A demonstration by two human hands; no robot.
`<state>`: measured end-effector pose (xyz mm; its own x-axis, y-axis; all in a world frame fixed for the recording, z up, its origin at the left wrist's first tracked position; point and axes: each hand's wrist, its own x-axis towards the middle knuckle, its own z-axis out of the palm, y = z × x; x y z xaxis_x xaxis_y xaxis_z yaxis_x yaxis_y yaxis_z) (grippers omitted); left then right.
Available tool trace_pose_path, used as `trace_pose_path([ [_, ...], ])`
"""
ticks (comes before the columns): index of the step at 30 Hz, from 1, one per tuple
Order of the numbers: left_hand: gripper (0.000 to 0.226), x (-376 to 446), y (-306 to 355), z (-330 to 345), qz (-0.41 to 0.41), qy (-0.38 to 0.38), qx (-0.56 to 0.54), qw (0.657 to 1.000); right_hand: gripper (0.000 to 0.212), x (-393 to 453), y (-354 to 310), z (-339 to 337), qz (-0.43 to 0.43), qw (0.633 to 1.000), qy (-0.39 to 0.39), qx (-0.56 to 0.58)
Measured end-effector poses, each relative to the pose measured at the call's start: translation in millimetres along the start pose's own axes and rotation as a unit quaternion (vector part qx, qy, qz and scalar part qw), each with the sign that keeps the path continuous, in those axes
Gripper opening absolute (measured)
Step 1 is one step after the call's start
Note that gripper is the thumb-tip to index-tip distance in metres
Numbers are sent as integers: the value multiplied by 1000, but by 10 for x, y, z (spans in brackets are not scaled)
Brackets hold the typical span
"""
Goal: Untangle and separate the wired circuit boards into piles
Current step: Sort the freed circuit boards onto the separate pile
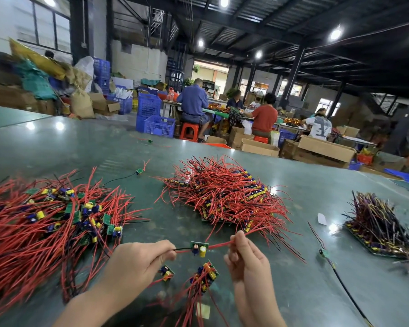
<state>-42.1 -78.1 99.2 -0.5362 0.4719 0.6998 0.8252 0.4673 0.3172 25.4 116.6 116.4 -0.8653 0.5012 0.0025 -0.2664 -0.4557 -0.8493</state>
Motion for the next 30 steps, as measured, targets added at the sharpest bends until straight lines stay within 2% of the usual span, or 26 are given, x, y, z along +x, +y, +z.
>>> trace_pose_path([
  [4,46,-28,-54,-14,-53,-31,-16,998,18,-5,25,-7,-22,999,8,-48],
  [11,13,-4,-49,-16,-181,-78,45,979,20,5,28,-24,-37,997,47,-52],
  [13,12,15,-12,-34,-193,-82,70,975,20,-7,41,-18,-39,996,43,-61],
  [17,18,20,-1,-93,-196,-37,85,976,21,-8,30,-24,-53,995,42,-70],
  [24,20,39,-63,-111,-244,-50,75,966,24,31,-43,-58,-65,993,93,-25],
  [30,26,36,-104,-105,-270,-36,77,959,26,13,-29,-50,-44,994,87,-39],
])
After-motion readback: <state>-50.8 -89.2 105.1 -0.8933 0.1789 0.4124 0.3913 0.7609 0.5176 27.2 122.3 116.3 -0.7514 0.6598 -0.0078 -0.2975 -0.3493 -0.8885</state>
